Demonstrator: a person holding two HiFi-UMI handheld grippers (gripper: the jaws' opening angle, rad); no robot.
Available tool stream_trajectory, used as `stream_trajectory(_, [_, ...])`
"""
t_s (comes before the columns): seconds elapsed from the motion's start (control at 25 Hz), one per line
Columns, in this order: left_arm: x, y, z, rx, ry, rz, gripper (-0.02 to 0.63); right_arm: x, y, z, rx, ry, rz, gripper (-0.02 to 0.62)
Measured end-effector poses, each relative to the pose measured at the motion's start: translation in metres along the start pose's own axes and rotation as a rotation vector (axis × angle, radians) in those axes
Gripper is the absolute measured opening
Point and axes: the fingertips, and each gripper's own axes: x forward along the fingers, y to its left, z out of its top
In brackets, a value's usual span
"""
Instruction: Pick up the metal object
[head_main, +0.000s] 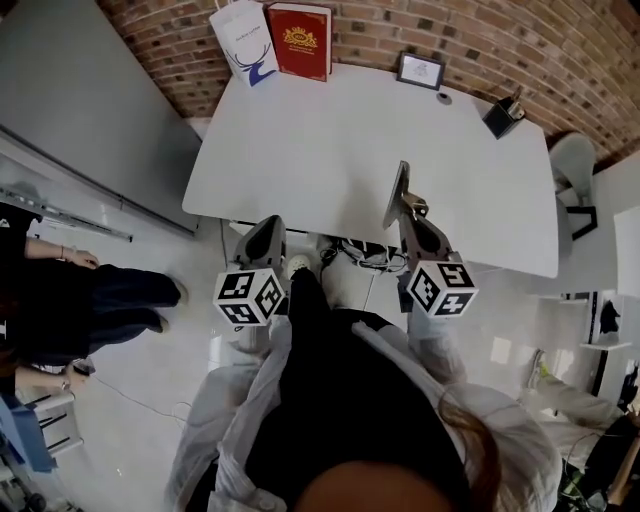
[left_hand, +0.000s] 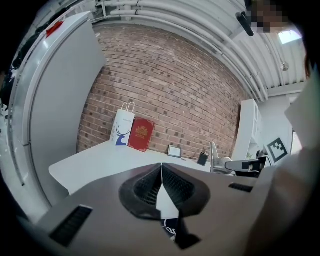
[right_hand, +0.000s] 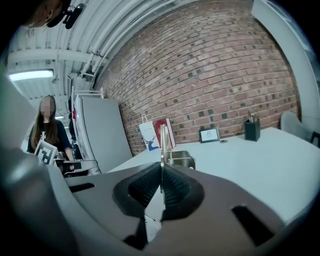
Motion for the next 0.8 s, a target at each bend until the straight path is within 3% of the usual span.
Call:
stream_trajectory(0.4, [0.000, -0.013, -0.004, 0.025, 0.010, -0.042, 0.017, -0.002, 0.009, -0.005, 0.004, 0.005, 0.020, 0.011])
stream_trajectory(0.8, [-0.006, -0.010, -0.011, 0.008, 0.014, -0.033, 0.017, -0.003, 0.013, -0.009, 0.000, 0.015, 0.019, 0.011])
